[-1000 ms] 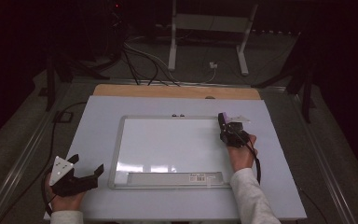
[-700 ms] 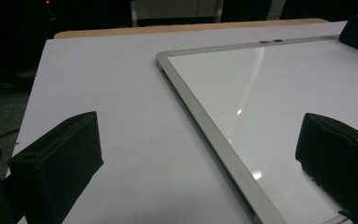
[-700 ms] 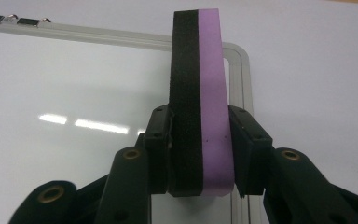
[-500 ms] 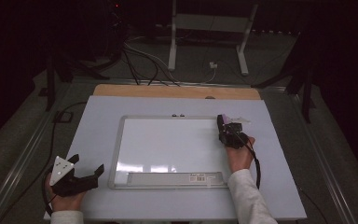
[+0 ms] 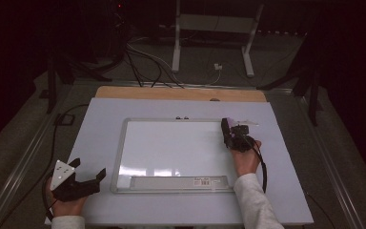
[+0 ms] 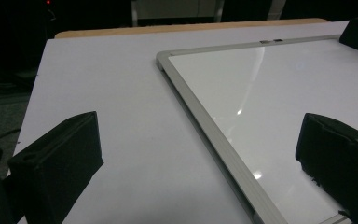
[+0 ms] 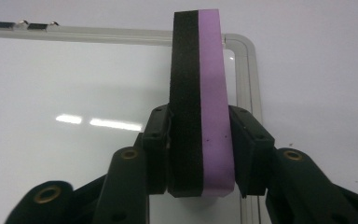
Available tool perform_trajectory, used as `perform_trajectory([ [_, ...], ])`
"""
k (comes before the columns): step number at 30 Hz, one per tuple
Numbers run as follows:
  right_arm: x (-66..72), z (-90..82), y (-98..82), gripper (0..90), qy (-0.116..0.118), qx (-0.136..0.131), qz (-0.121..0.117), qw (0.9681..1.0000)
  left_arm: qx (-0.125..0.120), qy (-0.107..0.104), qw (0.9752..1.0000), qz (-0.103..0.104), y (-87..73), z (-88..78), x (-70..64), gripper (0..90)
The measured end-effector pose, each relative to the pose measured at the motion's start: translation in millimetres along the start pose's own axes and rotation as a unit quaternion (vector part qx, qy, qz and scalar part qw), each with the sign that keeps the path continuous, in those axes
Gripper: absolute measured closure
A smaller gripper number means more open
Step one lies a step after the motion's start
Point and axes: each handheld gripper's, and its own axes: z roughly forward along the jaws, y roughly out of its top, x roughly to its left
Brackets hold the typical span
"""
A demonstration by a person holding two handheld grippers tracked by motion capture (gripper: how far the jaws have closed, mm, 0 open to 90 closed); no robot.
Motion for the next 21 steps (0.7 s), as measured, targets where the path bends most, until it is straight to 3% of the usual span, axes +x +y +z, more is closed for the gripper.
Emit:
perform_trajectory([
  [6,-1.3,3.0,-2.6,46.6,0.014,0.010,-0.005,0.9998,0.001,0.000,1.0000,0.001,0.0,0.5,-0.3,1.3],
  [12,1.0,-3.2,-2.0,15.9,0.025,-0.008,-0.034,0.9991,0.000,0.000,1.0000,0.001,-0.1,0.3,-0.1,1.3],
  [15,-2.4,-10.8,1.1,7.1,0.062,-0.018,-0.042,0.9970,0.000,0.000,1.0000,0.001,-0.1,0.2,-0.2,1.3],
  [21,-17.6,-33.0,2.7,0.2,0.101,-0.050,-0.070,0.9911,-0.003,-0.001,1.0000,-0.001,0.3,-0.4,-0.2,1.2],
])
